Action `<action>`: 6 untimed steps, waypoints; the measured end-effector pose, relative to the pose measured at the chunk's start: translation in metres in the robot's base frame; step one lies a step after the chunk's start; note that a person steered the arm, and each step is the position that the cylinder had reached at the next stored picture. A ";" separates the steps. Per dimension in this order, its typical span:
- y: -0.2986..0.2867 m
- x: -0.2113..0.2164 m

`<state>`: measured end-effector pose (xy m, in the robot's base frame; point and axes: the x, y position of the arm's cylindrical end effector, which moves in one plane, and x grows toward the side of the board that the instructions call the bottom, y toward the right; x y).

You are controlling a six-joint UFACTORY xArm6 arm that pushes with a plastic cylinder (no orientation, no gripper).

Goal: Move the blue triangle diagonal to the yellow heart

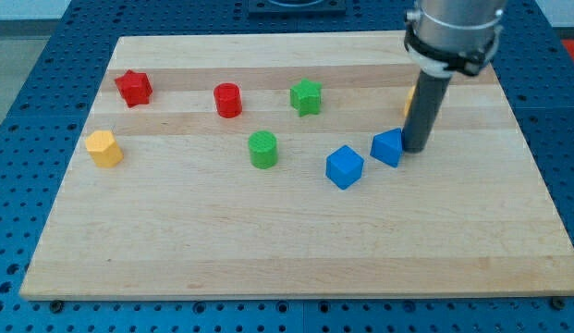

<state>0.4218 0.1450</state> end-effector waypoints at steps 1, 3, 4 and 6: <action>-0.004 0.003; -0.033 0.064; -0.066 0.044; -0.066 -0.023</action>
<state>0.3984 0.0791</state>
